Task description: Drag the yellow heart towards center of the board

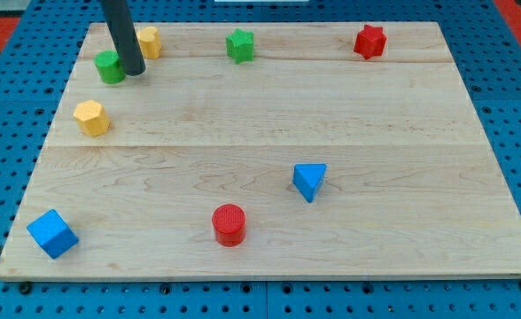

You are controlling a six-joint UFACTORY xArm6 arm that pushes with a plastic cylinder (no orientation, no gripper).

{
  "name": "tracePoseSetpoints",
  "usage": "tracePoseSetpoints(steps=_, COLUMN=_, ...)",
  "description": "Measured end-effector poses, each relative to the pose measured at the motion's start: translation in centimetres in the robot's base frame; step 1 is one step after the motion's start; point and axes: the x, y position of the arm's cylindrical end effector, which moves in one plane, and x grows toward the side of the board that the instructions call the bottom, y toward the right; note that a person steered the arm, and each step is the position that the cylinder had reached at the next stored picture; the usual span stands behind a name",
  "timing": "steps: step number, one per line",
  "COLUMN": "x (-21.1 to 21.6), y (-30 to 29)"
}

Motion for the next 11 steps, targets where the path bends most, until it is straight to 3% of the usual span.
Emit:
tracePoseSetpoints(steps=3, x=-7.7, y=-0.8)
tracePoseSetpoints(steps=4, x=-8.7, y=-4.4)
tracePoseSetpoints(steps=5, x=-10.5, y=-3.4)
tracePoseSetpoints(steps=8, x=-8.1, y=10.7)
tracePoseSetpoints(steps=9, x=-6.9, y=8.9)
tracePoseSetpoints(steps=11, x=-5.8, y=16.6)
